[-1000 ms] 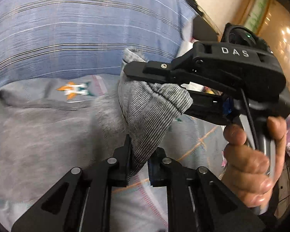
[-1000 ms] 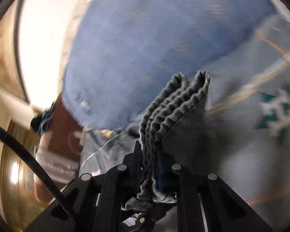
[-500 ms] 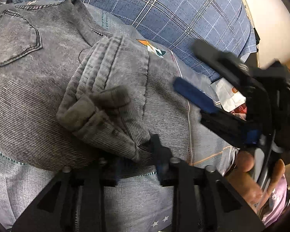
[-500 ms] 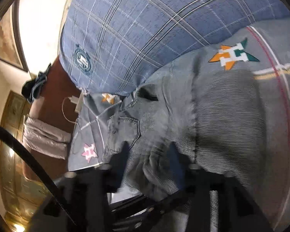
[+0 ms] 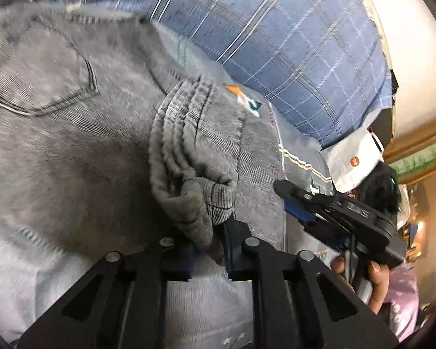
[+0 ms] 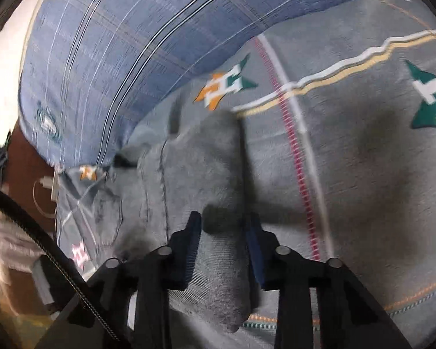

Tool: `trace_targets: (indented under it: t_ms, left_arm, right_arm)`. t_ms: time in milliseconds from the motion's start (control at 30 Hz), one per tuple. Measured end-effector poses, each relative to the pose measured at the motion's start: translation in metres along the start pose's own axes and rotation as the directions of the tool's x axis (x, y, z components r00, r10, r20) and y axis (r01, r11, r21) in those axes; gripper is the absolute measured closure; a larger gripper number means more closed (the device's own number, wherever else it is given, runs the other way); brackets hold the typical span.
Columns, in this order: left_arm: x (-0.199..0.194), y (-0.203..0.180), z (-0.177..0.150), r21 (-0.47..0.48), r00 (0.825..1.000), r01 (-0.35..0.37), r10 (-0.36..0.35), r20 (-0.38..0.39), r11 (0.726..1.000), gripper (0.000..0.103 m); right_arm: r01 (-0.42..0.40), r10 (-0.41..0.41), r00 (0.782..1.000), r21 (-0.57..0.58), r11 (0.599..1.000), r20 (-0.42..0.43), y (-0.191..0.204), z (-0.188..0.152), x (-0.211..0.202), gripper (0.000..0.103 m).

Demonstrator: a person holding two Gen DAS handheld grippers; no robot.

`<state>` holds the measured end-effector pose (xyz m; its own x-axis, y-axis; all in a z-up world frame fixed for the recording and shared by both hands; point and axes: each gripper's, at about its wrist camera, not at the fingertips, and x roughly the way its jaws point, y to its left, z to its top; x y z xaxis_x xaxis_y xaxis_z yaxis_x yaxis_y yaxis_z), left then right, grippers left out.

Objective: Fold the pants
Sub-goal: 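Fold the held cuff with both grippers over onto the jeans seat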

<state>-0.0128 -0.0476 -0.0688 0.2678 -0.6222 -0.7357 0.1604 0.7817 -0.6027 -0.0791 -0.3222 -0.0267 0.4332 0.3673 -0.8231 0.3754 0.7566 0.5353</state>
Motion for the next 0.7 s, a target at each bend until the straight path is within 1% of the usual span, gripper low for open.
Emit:
trace_targets:
  t_ms: [33, 67, 100, 133, 167, 200, 233, 300, 367, 400, 433, 467, 500, 600, 633, 667, 700]
  left_arm:
    - [-0.005, 0.000, -0.003, 0.007, 0.999, -0.040, 0.040, 0.022, 0.999, 0.091]
    - [-0.006, 0.004, -0.006, 0.004, 0.998, -0.062, 0.062, 0.031, 0.998, 0.091]
    - [0.001, 0.007, -0.005, 0.005, 0.995, -0.092, 0.091, 0.026, 0.996, 0.091]
    - [0.012, 0.012, -0.005, 0.007, 0.993, -0.118, 0.118, -0.003, 0.993, 0.091]
    - [0.017, 0.020, -0.005, -0.030, 0.994, -0.107, 0.106, -0.020, 0.994, 0.092]
    - [0.014, 0.023, -0.005, -0.058, 0.997, -0.082, 0.082, -0.008, 0.995, 0.091]
    - [0.011, 0.024, -0.005, -0.056, 0.997, -0.078, 0.078, -0.009, 0.995, 0.091]
    - [0.009, 0.016, -0.003, -0.020, 0.996, -0.092, 0.091, -0.012, 0.996, 0.090]
    - [0.012, 0.017, -0.003, -0.026, 0.995, -0.100, 0.099, -0.017, 0.995, 0.089]
    - [0.014, 0.019, -0.003, -0.028, 0.995, -0.101, 0.101, -0.022, 0.994, 0.089]
    - [0.016, 0.020, -0.003, -0.028, 0.995, -0.101, 0.100, -0.023, 0.995, 0.089]
    - [0.016, 0.020, -0.003, -0.030, 0.995, -0.096, 0.096, -0.020, 0.995, 0.087]
    - [0.014, 0.017, -0.004, -0.031, 0.996, -0.093, 0.092, -0.021, 0.995, 0.087]
    - [0.001, 0.008, -0.002, -0.015, 0.999, -0.048, 0.048, -0.001, 0.999, 0.076]
    - [-0.009, 0.004, -0.002, -0.001, 0.999, -0.028, 0.028, 0.028, 1.000, 0.067]
    - [-0.016, 0.001, -0.001, 0.010, 0.999, -0.018, 0.018, 0.051, 1.000, 0.054]
    - [-0.023, -0.002, 0.000, 0.020, 0.997, -0.012, 0.011, 0.075, 1.000, 0.049]
  right_arm:
    - [0.019, -0.019, 1.000, -0.016, 1.000, 0.005, 0.002, -0.001, -0.001, 0.070]
    - [0.016, -0.016, 1.000, -0.014, 1.000, 0.002, 0.003, -0.002, 0.001, 0.070]
    - [0.004, -0.004, 1.000, -0.003, 1.000, -0.010, 0.001, -0.002, 0.003, 0.070]
    - [-0.008, 0.008, 0.999, 0.011, 1.000, -0.037, 0.000, -0.003, 0.010, 0.070]
    - [-0.012, 0.013, 0.999, 0.021, 1.000, -0.051, 0.001, -0.003, 0.016, 0.070]
    - [-0.016, 0.017, 0.998, 0.028, 0.999, -0.060, 0.000, -0.004, 0.019, 0.070]
    - [-0.024, 0.026, 0.997, 0.033, 0.999, -0.067, 0.000, -0.005, 0.022, 0.070]
    - [-0.034, 0.036, 0.997, 0.031, 0.999, -0.067, 0.002, -0.006, 0.022, 0.066]
    - [-0.040, 0.042, 0.997, 0.024, 0.999, -0.063, 0.007, -0.008, 0.026, 0.063]
    - [-0.027, 0.027, 0.998, 0.006, 1.000, -0.049, 0.011, -0.010, 0.028, 0.063]
    - [0.001, -0.001, 0.999, -0.022, 1.000, -0.036, 0.016, -0.012, 0.029, 0.067]
    - [0.031, -0.033, 0.999, -0.056, 0.998, -0.028, 0.021, -0.012, 0.028, 0.086]
    - [0.040, -0.042, 0.999, -0.083, 0.996, -0.023, 0.027, -0.012, 0.027, 0.094]
    - [0.002, 0.003, 0.999, -0.107, 0.994, 0.048, 0.033, -0.007, 0.000, 0.097]
    - [-0.013, 0.023, 0.997, -0.125, 0.992, 0.079, 0.036, -0.004, -0.015, 0.097]
    - [0.009, 0.008, 0.993, -0.152, 0.988, 0.114, 0.040, -0.001, -0.027, 0.097]
    - [0.065, -0.035, 0.987, -0.185, 0.981, 0.158, 0.045, 0.000, -0.037, 0.098]
